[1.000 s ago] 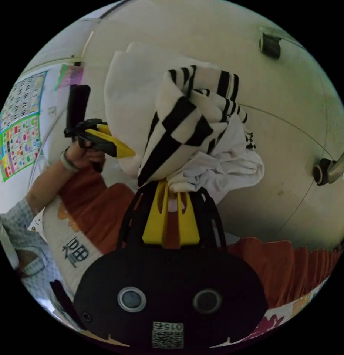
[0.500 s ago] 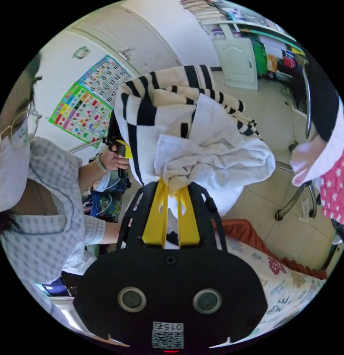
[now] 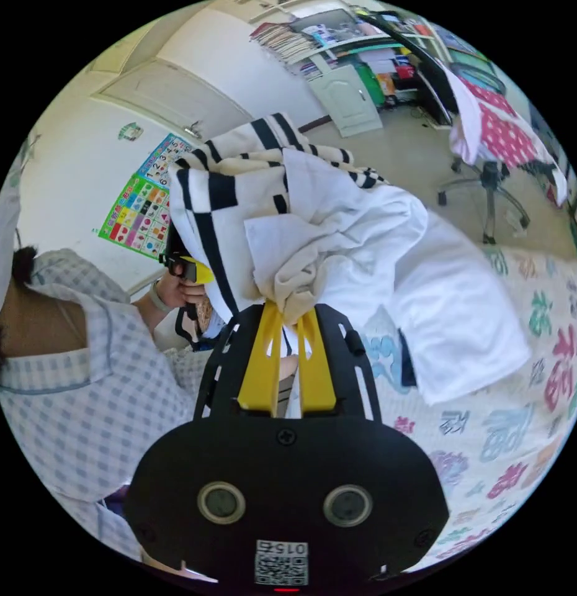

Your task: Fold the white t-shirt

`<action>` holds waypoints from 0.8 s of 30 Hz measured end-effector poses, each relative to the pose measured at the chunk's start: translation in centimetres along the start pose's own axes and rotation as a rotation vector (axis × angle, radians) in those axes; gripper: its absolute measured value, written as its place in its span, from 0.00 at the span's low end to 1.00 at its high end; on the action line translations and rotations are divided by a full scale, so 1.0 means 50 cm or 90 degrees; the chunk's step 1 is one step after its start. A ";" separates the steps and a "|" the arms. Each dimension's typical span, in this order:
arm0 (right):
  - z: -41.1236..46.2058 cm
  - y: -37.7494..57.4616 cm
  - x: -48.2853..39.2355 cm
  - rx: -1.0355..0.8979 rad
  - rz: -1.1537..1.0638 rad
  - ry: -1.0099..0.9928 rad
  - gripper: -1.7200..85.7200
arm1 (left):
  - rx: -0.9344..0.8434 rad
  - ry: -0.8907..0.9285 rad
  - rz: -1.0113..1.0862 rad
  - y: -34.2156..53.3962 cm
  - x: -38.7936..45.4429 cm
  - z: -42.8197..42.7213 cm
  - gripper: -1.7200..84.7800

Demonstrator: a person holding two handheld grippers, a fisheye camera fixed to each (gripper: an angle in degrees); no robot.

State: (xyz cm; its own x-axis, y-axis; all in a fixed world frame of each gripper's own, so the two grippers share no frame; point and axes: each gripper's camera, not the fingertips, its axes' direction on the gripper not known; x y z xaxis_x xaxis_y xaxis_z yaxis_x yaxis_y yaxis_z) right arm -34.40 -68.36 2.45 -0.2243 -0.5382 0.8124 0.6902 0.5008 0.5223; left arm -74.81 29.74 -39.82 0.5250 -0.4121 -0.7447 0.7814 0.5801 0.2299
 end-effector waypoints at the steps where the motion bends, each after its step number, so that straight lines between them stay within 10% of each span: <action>1: 0.008 0.048 0.006 0.012 0.031 -0.008 0.07 | -0.016 -0.025 0.007 0.024 0.004 0.020 0.15; 24: -0.242 0.750 -0.424 0.493 0.357 0.035 0.02 | -0.149 -0.122 0.165 0.423 0.114 0.487 0.20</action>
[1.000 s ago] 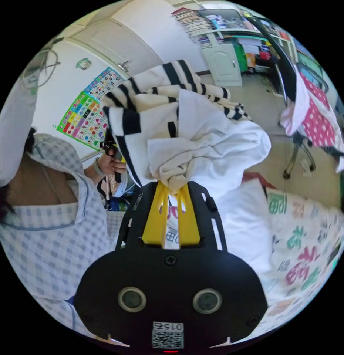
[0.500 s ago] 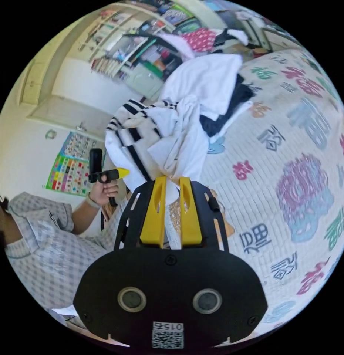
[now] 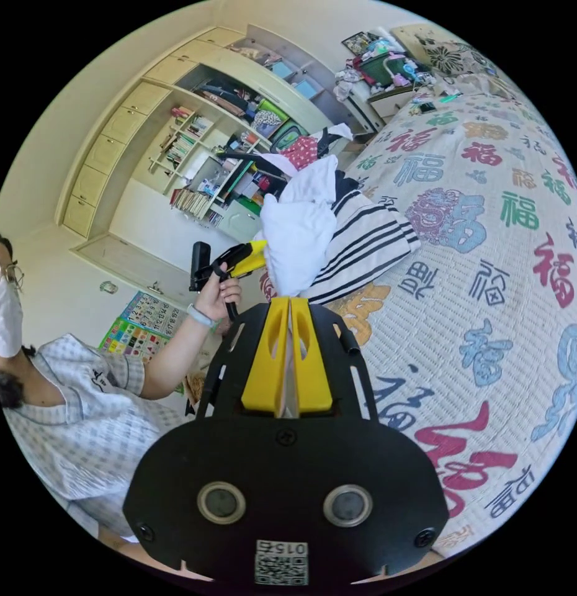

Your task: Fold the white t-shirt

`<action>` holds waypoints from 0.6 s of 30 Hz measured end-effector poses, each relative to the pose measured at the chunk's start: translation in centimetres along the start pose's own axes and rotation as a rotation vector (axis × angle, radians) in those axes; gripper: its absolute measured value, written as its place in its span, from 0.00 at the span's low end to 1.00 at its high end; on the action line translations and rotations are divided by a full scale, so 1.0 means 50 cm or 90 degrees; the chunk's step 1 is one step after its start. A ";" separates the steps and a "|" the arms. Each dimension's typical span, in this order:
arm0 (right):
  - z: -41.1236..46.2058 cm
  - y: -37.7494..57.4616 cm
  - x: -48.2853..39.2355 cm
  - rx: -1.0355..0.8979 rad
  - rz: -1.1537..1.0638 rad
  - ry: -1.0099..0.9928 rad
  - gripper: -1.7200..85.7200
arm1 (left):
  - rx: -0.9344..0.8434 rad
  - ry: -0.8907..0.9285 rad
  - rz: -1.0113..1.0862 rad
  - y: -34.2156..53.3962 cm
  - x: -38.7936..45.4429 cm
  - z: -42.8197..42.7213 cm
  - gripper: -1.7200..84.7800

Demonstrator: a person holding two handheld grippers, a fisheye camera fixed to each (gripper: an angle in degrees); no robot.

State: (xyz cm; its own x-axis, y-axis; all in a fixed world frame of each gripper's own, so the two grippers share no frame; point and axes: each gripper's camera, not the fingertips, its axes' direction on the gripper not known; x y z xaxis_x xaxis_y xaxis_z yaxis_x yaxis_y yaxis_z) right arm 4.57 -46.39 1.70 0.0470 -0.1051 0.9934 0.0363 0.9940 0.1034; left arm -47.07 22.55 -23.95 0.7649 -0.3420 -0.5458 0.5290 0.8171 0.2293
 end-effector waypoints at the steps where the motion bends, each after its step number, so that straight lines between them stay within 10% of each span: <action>1: -0.026 0.016 -0.024 0.008 0.001 0.003 0.02 | 0.002 -0.004 0.013 0.007 0.011 -0.005 0.20; 18: -0.337 0.214 -0.248 0.123 0.110 -0.047 0.01 | 0.102 0.032 -0.204 0.165 -0.130 0.035 0.12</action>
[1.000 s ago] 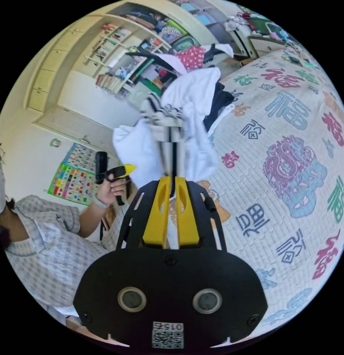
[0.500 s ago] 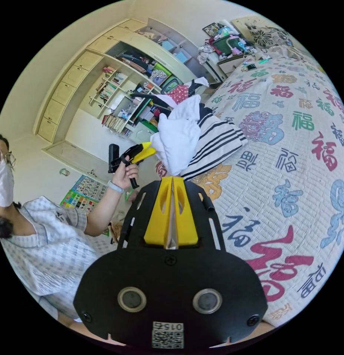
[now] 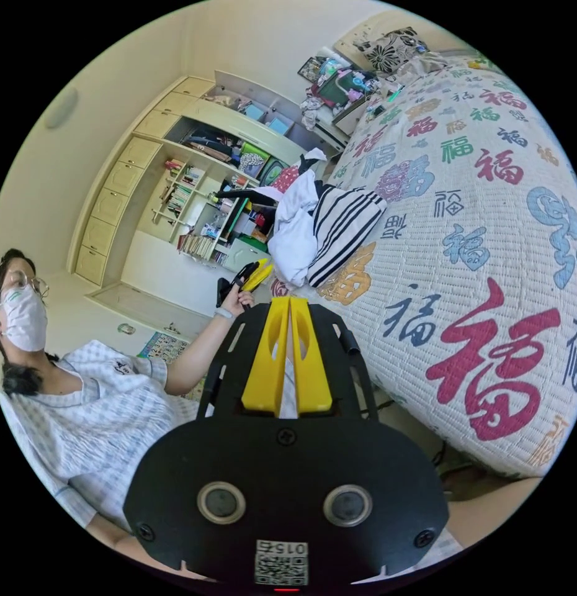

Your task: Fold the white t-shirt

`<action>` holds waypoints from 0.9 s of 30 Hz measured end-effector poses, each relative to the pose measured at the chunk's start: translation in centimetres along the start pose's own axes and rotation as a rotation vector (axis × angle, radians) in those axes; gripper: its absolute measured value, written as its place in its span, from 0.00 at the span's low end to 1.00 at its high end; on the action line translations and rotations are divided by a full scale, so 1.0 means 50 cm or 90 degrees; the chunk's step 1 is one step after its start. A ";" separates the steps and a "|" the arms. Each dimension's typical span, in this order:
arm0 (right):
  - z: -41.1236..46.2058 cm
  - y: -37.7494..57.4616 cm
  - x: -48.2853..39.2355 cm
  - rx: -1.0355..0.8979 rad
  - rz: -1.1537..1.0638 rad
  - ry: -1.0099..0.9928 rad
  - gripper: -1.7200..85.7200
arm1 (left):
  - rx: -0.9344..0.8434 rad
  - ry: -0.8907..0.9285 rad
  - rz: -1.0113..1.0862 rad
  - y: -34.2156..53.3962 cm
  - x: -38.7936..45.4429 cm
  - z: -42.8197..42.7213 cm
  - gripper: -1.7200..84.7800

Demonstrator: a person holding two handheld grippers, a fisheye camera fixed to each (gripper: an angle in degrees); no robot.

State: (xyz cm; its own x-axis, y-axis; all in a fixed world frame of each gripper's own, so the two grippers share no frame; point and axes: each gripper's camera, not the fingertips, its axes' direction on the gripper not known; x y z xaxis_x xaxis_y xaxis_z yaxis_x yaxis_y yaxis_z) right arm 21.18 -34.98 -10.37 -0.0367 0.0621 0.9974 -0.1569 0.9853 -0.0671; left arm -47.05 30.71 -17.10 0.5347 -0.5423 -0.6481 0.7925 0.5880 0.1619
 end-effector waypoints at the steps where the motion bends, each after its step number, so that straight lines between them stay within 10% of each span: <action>1: -0.024 0.010 -0.018 0.009 0.001 0.003 0.01 | -0.005 -0.019 -0.009 0.008 -0.003 -0.003 0.12; 11: -0.178 0.077 -0.155 0.056 0.030 -0.028 0.01 | -0.008 0.005 -0.154 0.035 -0.027 0.148 0.09; 27: -0.461 0.214 -0.360 0.171 -0.014 -0.015 0.02 | 0.128 0.074 0.247 0.065 0.372 0.020 0.07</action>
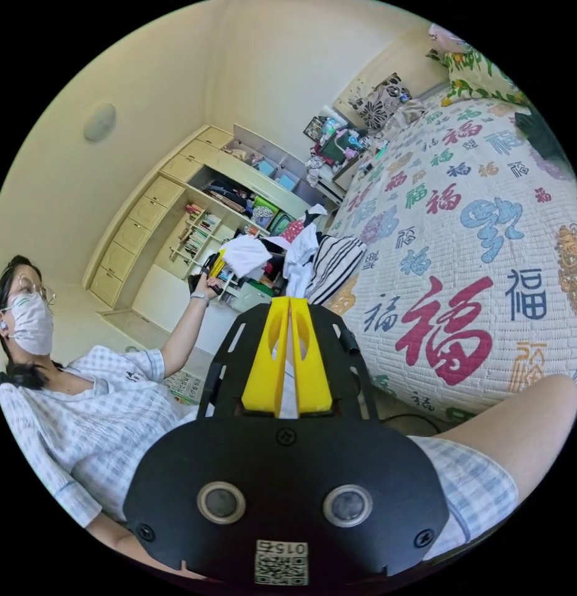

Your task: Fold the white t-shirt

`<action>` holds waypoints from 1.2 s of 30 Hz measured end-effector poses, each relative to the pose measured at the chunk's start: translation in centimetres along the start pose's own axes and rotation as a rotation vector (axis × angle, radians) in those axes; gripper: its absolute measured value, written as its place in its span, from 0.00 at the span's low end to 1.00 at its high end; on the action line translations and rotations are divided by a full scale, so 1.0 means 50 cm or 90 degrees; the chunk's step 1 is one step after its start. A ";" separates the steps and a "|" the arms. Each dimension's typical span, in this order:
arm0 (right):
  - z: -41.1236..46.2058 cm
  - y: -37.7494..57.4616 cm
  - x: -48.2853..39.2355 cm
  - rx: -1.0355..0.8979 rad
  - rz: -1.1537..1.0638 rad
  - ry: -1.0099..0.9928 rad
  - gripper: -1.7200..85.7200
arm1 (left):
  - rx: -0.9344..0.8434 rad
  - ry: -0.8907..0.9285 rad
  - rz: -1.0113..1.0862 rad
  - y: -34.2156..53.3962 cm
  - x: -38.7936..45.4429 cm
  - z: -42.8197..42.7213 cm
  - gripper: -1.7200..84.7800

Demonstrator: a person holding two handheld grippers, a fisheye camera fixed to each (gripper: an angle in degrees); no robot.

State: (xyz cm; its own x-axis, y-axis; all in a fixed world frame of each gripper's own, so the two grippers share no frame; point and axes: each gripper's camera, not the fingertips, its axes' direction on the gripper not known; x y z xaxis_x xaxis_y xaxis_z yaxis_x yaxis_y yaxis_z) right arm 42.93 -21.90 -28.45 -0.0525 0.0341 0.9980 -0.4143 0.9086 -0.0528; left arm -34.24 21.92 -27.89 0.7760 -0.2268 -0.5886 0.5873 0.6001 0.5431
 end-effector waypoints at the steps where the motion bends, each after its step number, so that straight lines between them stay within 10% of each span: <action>1: -0.010 -0.001 -0.019 0.005 -0.011 -0.008 0.02 | -0.007 0.022 0.011 0.005 0.016 0.007 0.07; 15: -0.070 -0.159 -0.207 0.023 -0.156 0.031 0.17 | -0.399 0.516 0.033 0.296 0.240 0.523 0.09; 29: -0.034 -0.226 -0.211 -0.049 -0.040 0.027 0.03 | -0.522 0.202 0.359 0.626 0.282 0.682 0.20; 36: -0.061 -0.323 -0.328 -0.025 -0.205 0.114 0.03 | -0.417 0.304 0.351 0.619 0.331 0.780 0.08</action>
State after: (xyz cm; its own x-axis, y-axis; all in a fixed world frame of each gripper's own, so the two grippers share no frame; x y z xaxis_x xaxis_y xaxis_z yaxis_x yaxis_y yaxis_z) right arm 53.28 -35.88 -43.88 0.2360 -0.1868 0.9536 -0.3478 0.9001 0.2624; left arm 5.74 6.79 2.53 0.6443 0.4611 -0.6102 -0.1856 0.8682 0.4601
